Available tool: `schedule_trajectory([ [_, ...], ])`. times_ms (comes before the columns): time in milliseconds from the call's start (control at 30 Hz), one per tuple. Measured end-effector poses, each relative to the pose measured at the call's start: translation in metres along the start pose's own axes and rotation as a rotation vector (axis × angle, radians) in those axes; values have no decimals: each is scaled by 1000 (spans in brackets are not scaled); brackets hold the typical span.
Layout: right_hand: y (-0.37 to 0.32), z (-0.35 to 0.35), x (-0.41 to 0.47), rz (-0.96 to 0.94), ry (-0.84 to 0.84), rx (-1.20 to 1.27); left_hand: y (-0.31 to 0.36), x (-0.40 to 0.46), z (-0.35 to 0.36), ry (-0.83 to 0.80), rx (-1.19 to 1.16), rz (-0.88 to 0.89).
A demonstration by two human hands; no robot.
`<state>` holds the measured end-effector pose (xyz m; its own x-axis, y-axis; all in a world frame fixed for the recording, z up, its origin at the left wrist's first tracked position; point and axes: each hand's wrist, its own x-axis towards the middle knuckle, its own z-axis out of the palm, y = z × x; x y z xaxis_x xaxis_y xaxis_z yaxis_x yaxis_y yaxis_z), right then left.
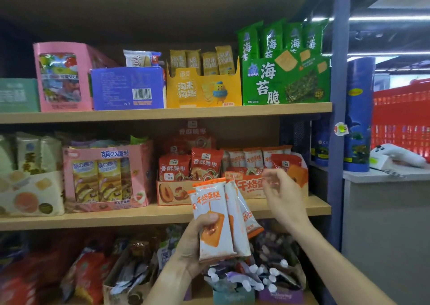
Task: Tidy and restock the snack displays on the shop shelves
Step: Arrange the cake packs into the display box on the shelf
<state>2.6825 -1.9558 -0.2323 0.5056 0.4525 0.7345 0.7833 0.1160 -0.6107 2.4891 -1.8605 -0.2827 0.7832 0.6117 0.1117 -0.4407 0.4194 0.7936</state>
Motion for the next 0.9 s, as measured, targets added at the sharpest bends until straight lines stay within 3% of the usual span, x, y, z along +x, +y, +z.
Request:
schedule_trajectory([
  [100,2,10,58,-58,-2,-350,4,1,1,-7,99,36],
  [200,0,23,94,-5,-221,-659,11,1,2,20,172,66],
  [267,1,31,107,61,-341,-725,14,0,2,49,198,88],
  [367,5,41,115,134,-400,-676,18,0,-1,87,198,105],
  [467,5,39,115,82,-380,-632,22,-1,-9,111,170,103],
  [600,-14,16,107,-183,-48,-563,28,-8,-23,127,156,112],
  [667,-33,7,97,-236,23,-410,31,-13,-31,114,161,114],
  [800,-68,17,83,-73,-121,-25,41,-22,-51,118,169,123],
  [900,-73,37,88,74,-176,116,50,-27,-61,137,146,133],
])
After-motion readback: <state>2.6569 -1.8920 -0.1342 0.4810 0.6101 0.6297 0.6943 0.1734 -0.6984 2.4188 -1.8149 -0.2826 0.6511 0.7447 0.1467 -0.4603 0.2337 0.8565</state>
